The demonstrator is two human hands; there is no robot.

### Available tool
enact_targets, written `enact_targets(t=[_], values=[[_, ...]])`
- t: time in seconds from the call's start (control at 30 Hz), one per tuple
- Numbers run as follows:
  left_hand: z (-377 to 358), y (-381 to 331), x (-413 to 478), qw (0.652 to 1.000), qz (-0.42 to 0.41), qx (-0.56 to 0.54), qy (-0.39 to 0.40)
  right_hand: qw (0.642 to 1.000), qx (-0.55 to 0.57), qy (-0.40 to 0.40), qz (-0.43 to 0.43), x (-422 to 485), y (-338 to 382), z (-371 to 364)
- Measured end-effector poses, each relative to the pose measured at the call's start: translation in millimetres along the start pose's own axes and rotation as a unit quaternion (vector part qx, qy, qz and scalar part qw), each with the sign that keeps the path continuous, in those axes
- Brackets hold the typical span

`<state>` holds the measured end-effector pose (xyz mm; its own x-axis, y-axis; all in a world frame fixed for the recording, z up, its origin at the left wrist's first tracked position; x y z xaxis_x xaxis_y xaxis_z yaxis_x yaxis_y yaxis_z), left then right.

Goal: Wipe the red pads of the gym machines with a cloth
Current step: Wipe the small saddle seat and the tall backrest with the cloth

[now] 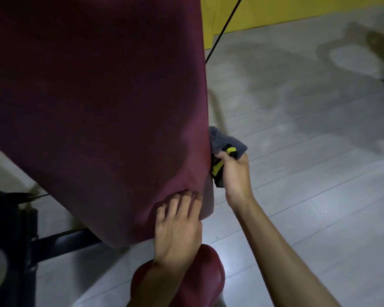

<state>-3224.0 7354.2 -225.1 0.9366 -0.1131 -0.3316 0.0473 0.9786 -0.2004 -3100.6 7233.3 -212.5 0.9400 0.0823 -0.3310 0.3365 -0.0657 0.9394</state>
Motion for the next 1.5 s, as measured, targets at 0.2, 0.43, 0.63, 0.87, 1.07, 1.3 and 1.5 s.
enact_targets(t=[0.2,0.43,0.63,0.87,1.07,1.3,1.5], values=[[-12,-1,5,0.999,0.009,0.002,-0.043,0.998,0.035,-0.054,0.002,-2,-67,18],[-53,-4,3,0.997,0.015,-0.029,-0.075,0.973,-0.012,-0.048,-0.226,-12,-217,59],[-65,2,-1,0.998,0.036,-0.03,-0.049,0.99,0.001,-0.024,-0.14,5,-162,46],[-65,3,6,0.997,0.065,-0.046,0.007,1.0,0.003,0.025,-0.005,6,-120,39],[-68,6,4,0.998,0.037,-0.051,-0.011,0.97,0.103,-0.077,-0.205,-5,-250,60],[-90,33,-22,0.998,0.006,-0.034,0.048,0.799,0.492,-0.184,-0.293,-81,-326,-46],[-87,90,-49,0.998,0.031,-0.019,0.053,0.871,0.382,-0.198,-0.238,-75,-318,-27]])
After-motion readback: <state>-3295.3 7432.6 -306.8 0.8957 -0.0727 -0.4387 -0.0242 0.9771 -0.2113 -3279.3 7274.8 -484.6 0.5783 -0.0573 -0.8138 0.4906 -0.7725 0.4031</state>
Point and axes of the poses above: each hand's wrist, its own x-axis towards the middle knuckle, its own z-axis out of the back of the hand, y = z × x, the point moved 6 cm from there along x, towards the middle knuckle, and after that the axes turned 15 degrees about y, right-handed, at the moved point
